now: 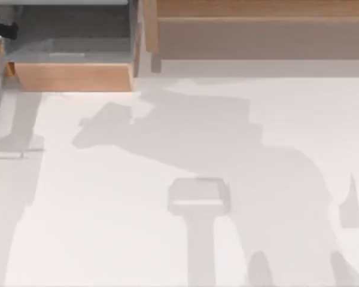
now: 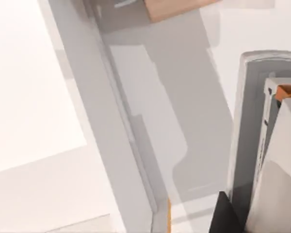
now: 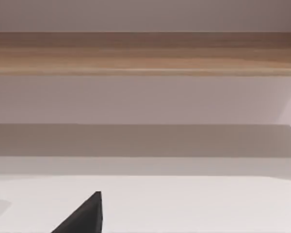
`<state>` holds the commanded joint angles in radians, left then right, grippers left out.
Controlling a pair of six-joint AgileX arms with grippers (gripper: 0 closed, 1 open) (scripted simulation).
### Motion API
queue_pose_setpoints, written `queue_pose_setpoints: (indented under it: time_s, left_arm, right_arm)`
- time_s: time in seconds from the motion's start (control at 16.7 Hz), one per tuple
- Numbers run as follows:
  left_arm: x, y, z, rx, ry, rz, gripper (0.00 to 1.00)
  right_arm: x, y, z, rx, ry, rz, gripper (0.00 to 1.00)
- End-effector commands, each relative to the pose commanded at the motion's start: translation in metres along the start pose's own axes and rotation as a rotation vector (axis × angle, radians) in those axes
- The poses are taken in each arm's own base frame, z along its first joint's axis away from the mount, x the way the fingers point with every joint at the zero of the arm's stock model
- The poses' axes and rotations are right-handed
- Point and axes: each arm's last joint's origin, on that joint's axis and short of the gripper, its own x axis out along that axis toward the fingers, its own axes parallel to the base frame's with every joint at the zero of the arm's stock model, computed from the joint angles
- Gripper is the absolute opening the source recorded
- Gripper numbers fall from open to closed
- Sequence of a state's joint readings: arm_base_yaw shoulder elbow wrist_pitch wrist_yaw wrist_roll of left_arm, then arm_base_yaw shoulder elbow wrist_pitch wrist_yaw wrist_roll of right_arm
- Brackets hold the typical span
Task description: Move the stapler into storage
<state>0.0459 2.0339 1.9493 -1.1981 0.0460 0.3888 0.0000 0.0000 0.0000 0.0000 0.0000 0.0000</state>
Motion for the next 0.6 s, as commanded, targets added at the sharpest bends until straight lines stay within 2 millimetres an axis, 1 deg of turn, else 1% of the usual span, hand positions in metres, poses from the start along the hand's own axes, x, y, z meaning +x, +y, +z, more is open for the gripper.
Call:
queue_pose_setpoints:
  time_s: [0.12,0.24,0.36,0.42,0.48,0.6]
  left_arm:
    - [-0.001,0.037,0.004,-0.048,0.004,0.023,0.00]
    - [0.011,0.077,0.001,-0.117,0.035,0.040,0.00]
    - [0.030,0.114,-0.007,-0.191,0.076,0.047,0.00]
    - [0.043,0.128,-0.012,-0.225,0.100,0.045,0.00]
    - [0.058,0.140,-0.016,-0.254,0.128,0.038,0.00]
    - [0.089,0.152,-0.023,-0.294,0.190,0.014,0.00]
  right_arm:
    - [0.000,0.000,0.000,0.000,0.000,0.000,1.00]
    - [0.000,0.000,0.000,0.000,0.000,0.000,1.00]
    - [0.000,0.000,0.000,0.000,0.000,0.000,1.00]
    - [0.000,0.000,0.000,0.000,0.000,0.000,1.00]
    - [0.000,0.000,0.000,0.000,0.000,0.000,1.00]
    - [0.000,0.000,0.000,0.000,0.000,0.000,1.00]
